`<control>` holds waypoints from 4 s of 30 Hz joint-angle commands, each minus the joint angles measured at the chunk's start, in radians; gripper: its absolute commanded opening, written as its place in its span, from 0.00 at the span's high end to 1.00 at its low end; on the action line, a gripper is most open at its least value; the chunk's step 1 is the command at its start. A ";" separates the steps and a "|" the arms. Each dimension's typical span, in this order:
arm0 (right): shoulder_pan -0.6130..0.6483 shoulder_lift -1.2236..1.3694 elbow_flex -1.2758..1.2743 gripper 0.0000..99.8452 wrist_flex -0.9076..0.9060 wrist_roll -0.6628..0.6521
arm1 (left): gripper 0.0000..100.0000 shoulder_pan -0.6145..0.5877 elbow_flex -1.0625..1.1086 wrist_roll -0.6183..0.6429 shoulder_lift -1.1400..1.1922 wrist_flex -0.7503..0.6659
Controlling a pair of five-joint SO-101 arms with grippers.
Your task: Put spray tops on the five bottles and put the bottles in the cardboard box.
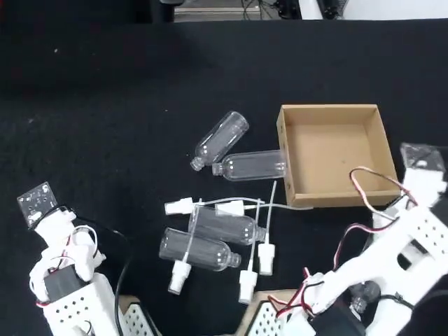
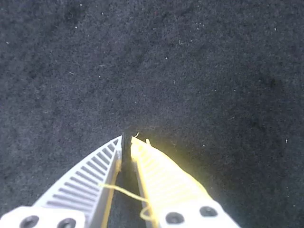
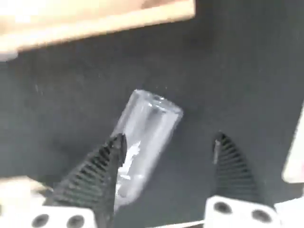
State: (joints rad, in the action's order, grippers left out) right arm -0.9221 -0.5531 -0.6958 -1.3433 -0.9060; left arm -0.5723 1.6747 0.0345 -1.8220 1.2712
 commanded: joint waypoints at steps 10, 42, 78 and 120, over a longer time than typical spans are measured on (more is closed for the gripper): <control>-0.247 -0.050 0.061 0.75 -0.049 -1.725 | 0.97 -0.012 0.024 -0.006 -0.008 0.005; -0.161 -0.050 -0.479 0.70 0.457 -1.880 | 0.97 -0.012 0.024 -0.006 -0.008 0.005; -0.276 -0.047 -0.300 0.79 0.298 -0.371 | 0.97 -0.012 0.024 -0.006 -0.008 0.005; -0.114 -0.105 -0.114 0.99 0.157 -0.250 | 0.97 0.151 0.007 -0.144 -0.008 -0.052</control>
State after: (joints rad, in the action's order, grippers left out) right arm -1.0602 -0.5930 -1.0073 -1.0273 -1.2160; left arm -0.4849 1.6747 0.0238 -1.8236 1.2712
